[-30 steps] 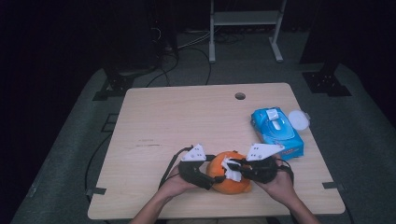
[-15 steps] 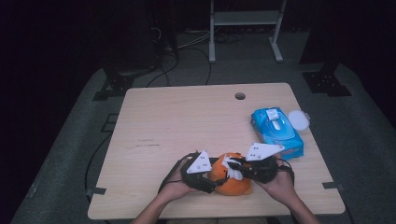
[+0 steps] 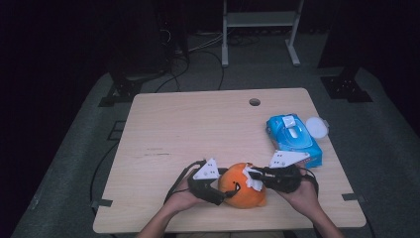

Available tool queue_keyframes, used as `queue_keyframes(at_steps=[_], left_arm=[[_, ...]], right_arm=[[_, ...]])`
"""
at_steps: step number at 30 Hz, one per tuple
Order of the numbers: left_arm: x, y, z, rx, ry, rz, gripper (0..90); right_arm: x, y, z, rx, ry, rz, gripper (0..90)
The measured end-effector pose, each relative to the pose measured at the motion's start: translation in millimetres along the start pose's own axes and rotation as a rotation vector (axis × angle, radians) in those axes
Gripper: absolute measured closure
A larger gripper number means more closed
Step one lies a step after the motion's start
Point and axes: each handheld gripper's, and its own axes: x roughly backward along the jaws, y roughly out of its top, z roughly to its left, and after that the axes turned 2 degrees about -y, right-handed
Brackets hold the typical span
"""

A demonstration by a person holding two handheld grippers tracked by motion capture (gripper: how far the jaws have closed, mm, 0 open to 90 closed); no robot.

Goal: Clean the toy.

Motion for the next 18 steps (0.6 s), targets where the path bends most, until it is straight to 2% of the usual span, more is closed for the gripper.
queue_keyframes(at_steps=[1,2,4,5,7,11,12,15,17,18], left_arm=[[0.0,0.0,0.0,0.0,0.0,0.0,23.3],[0.6,4.9,0.1,0.002,0.002,-0.03,23.8],[-1.0,3.0,0.6,-0.024,0.023,-0.003,27.4],[-1.1,-0.1,2.6,-0.018,0.021,0.001,29.8],[0.7,-5.5,7.2,0.022,0.012,-0.007,32.3],[3.8,-10.3,12.8,0.055,0.025,-0.008,33.3],[4.1,-11.1,13.9,0.058,0.025,-0.007,33.3],[2.7,-9.5,12.8,0.056,0.027,-0.009,33.2],[1.8,-8.1,11.2,0.046,0.025,-0.006,31.7],[-0.7,-5.5,7.9,0.028,0.02,-0.011,31.2]], right_arm=[[0.0,0.0,0.0,0.0,0.0,0.0,80.4],[-2.4,3.4,4.2,0.004,0.015,-0.011,80.4],[-7.3,7.7,10.6,0.025,0.031,-0.015,80.3],[-9.8,9.4,14.1,0.037,0.033,-0.012,80.2],[-11.8,10.7,17.1,0.066,0.023,-0.004,80.0],[-6.9,5.8,7.8,0.06,-0.002,0.015,80.3],[-5.2,2.9,4.0,0.041,-0.005,0.015,80.3],[-1.0,-2.2,-1.0,0.017,-0.018,0.015,80.4],[-0.6,-1.5,0.3,0.018,-0.02,0.012,80.5],[-2.8,2.9,7.0,0.032,-0.007,0.003,80.5]])
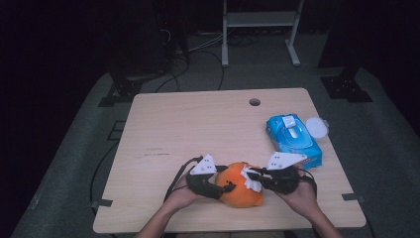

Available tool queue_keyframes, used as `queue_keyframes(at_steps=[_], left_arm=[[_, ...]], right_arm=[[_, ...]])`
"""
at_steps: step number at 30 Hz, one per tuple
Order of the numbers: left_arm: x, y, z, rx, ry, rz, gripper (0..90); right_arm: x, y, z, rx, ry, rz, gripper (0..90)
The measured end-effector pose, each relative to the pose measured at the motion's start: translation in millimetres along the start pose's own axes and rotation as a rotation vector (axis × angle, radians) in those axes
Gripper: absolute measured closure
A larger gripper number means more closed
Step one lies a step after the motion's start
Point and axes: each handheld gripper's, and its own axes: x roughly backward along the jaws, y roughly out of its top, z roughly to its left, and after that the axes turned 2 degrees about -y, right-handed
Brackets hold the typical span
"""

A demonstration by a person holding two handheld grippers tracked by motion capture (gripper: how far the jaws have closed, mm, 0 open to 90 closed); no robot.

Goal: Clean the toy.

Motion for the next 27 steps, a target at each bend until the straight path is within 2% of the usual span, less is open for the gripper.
queue_keyframes(at_steps=[1,2,3,4,5,6,8,9,10,12,14,17,20,23,27], left_arm=[[0.0,0.0,0.0,0.0,0.0,0.0,31.3],[-1.4,1.1,-1.8,-0.003,0.0,-0.001,31.4],[-1.5,2.3,-2.3,-0.017,0.01,0.023,31.8],[-1.5,2.3,-2.3,-0.017,0.01,0.023,32.4],[1.5,-0.6,1.3,-0.003,0.004,0.022,32.9],[2.9,-2.7,4.0,0.01,0.002,0.02,33.2],[6.2,-6.9,10.6,0.044,0.003,0.017,33.4],[6.2,-6.9,10.6,0.044,0.003,0.017,33.4],[8.5,-10.9,16.0,0.072,0.0,0.01,33.5],[9.0,-12.5,18.3,0.083,-0.003,0.008,33.5],[8.6,-11.0,17.6,0.083,-0.003,0.008,33.0],[10.4,-4.7,14.3,0.044,-0.006,-0.026,27.4],[8.3,-2.5,12.3,0.03,-0.001,-0.039,27.2],[7.0,-4.0,12.9,0.03,-0.002,-0.022,33.1],[8.5,-9.0,19.4,0.07,0.011,-0.004,36.3]], right_arm=[[0.0,0.0,0.0,0.0,0.0,0.0,80.5],[-6.0,5.6,9.4,0.019,0.053,-0.017,80.5],[-10.0,8.1,15.2,0.046,0.061,-0.007,80.4],[-10.0,8.1,15.2,0.046,0.061,-0.007,80.4],[-13.7,11.3,22.2,0.089,0.043,0.011,80.5],[-12.9,11.4,20.7,0.084,0.045,0.009,80.6],[-8.2,8.3,13.1,0.067,0.021,0.015,80.6],[-8.2,8.3,13.1,0.067,0.021,0.015,80.6],[-2.0,0.5,1.1,0.032,-0.003,0.013,80.6],[3.4,-6.6,-8.5,-0.006,-0.022,0.015,80.6],[5.0,-9.2,-11.9,-0.012,-0.031,0.019,80.6],[0.8,-6.7,-7.0,-0.002,-0.032,0.022,80.6],[-3.5,-1.3,-2.3,0.007,-0.023,0.006,80.6],[-4.9,0.9,-1.2,0.017,-0.022,0.008,80.5],[-3.9,-4.8,-10.3,-0.025,-0.008,0.007,80.6]])
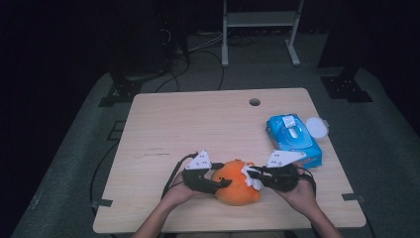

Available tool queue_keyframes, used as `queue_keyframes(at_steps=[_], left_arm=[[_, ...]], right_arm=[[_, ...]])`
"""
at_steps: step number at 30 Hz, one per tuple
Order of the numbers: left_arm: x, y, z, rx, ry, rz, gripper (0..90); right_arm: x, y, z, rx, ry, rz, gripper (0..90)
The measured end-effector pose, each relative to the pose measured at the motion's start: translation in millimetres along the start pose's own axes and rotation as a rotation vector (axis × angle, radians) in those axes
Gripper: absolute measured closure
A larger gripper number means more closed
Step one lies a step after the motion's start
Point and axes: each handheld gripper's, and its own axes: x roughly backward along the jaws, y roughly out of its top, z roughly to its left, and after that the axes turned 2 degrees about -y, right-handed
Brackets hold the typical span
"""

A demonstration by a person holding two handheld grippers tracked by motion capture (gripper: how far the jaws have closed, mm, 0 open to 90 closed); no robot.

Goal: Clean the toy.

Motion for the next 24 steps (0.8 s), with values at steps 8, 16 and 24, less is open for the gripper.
queue_keyframes(at_steps=[8,16,24], left_arm=[[6.7,-7.9,11.0,0.05,0.027,0.013,37.0],[5.6,-10.1,13.4,0.075,0.027,0.003,37.5],[6.4,-12.1,14.8,0.078,0.023,0.008,37.5]], right_arm=[[5.1,-4.0,8.3,0.017,0.038,0.012,80.6],[-0.3,-5.1,-5.4,-0.02,0.015,0.007,80.5],[8.8,-11.0,2.1,0.023,0.134,0.046,80.5]])
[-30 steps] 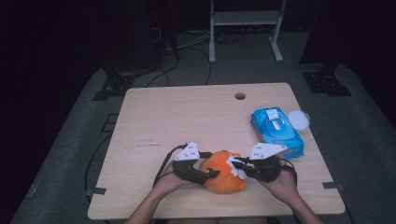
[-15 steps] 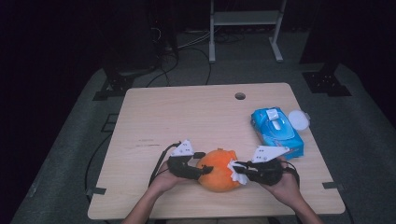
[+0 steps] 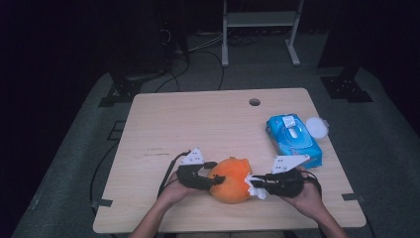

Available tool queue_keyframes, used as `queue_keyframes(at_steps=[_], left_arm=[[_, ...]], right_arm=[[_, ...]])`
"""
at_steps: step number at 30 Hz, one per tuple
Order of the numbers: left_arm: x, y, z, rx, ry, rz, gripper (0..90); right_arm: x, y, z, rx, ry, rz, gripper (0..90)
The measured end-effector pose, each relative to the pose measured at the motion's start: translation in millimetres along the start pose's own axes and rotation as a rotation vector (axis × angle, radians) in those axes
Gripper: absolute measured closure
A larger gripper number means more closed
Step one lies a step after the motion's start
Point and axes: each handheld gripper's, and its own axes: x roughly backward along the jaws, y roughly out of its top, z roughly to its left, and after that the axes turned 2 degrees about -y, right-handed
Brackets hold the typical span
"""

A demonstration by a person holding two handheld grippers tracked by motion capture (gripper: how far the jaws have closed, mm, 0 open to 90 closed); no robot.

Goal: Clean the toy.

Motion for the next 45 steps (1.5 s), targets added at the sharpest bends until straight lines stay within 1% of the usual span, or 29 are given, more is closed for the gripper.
queue_keyframes(at_steps=[1,3,4,5,7,9,11,12,16,17,20,22,25,26,27,28,30,32,33,34,35,36,37,38,39,40,42,44,45], left_arm=[[-0.7,0.1,-0.8,-0.001,0.0,0.002,37.5],[-1.3,0.5,-1.8,-0.008,-0.006,0.0,37.6],[-2.0,0.5,-2.5,-0.014,-0.011,-0.002,37.7],[-3.1,0.8,-3.7,-0.017,-0.014,-0.004,37.7],[-4.3,1.9,-5.7,-0.029,-0.02,0.0,37.6],[-4.8,2.3,-6.8,-0.032,-0.02,-0.001,37.4],[-4.7,2.1,-6.5,-0.03,-0.021,-0.002,37.4],[-5.1,1.5,-5.6,-0.021,-0.022,-0.008,37.5],[-5.8,1.7,-5.9,-0.021,-0.021,-0.006,37.6],[-5.3,1.9,-6.1,-0.021,-0.013,-0.002,37.6],[-4.9,0.8,-4.4,-0.008,-0.014,-0.003,37.7],[-5.1,0.3,-3.1,0.002,-0.012,-0.005,37.9],[-5.1,-0.3,-2.8,0.015,-0.004,-0.007,37.9],[-5.1,-0.1,-3.1,0.015,-0.002,-0.007,37.8],[-4.9,0.4,-3.2,0.014,0.002,-0.005,37.6],[-3.9,1.6,-3.6,0.011,0.006,-0.008,36.4],[0.7,7.0,-6.5,0.003,0.026,-0.031,28.7],[4.3,13.0,-9.7,-0.022,0.008,-0.053,27.0],[2.8,14.1,-12.3,-0.038,-0.001,-0.046,28.3],[-0.2,13.7,-14.6,-0.058,0.0,-0.032,32.1],[-3.5,12.6,-15.7,-0.065,-0.008,-0.024,34.1],[-6.6,11.7,-16.5,-0.064,-0.033,-0.027,36.0],[-9.0,11.9,-18.6,-0.077,-0.042,-0.022,37.0],[-9.0,11.9,-18.6,-0.077,-0.042,-0.022,37.3],[-11.1,13.2,-21.8,-0.098,-0.039,-0.016,37.3],[-11.9,14.5,-25.1,-0.129,-0.038,0.0,37.7],[-10.9,13.4,-25.5,-0.133,-0.033,0.005,38.1],[-10.4,12.2,-24.5,-0.129,-0.038,-0.001,38.6],[-9.7,11.1,-23.4,-0.126,-0.044,-0.002,38.6]], right_arm=[[-0.2,1.6,1.0,0.005,0.003,-0.001,80.4],[-1.5,4.1,-0.5,-0.007,0.0,-0.014,80.4],[-2.7,5.3,-2.4,-0.022,-0.007,-0.025,80.5],[-4.2,6.6,-4.4,-0.039,-0.018,-0.034,80.5],[-8.7,10.2,-9.1,-0.059,-0.066,-0.05,80.4],[-11.4,12.1,-12.9,-0.078,-0.102,-0.064,80.3],[-12.8,12.3,-16.5,-0.091,-0.122,-0.067,80.3],[-13.0,11.5,-17.8,-0.097,-0.121,-0.066,80.3],[-11.4,8.0,-18.9,-0.102,-0.101,-0.049,80.3],[-8.5,4.6,-17.3,-0.102,-0.088,-0.031,80.3],[-3.6,-1.9,-12.7,-0.088,-0.06,0.002,80.2],[-2.0,-2.0,-7.2,-0.062,-0.033,0.013,80.3],[-3.8,6.0,3.8,-0.019,0.038,0.007,80.3],[-6.4,8.8,8.1,0.002,0.043,0.011,80.2],[-9.0,10.7,11.5,0.021,0.03,0.019,80.2],[-10.9,11.6,13.0,0.029,0.013,0.022,80.2],[-10.7,10.7,9.6,0.016,-0.002,0.02,80.3],[-8.7,7.7,3.3,-0.007,-0.018,0.014,80.4],[-7.4,6.9,0.9,-0.018,-0.033,0.008,80.4],[-6.2,7.1,-0.9,-0.024,-0.043,0.001,80.4],[-5.3,8.5,-1.2,-0.032,-0.054,-0.008,80.4],[-5.6,10.9,0.1,-0.027,-0.066,-0.016,80.4],[-7.5,13.9,2.7,-0.016,-0.074,-0.02,80.4],[-7.5,13.9,2.7,-0.016,-0.074,-0.02,80.4],[-10.7,17.2,5.8,0.0,-0.085,-0.023,80.3],[-17.5,23.5,12.4,0.03,-0.104,-0.02,80.2],[-22.2,27.7,16.9,0.065,-0.126,-0.011,80.3],[-20.8,27.6,15.7,0.065,-0.129,-0.009,80.3],[-18.5,26.6,13.8,0.056,-0.137,-0.01,80.3]])
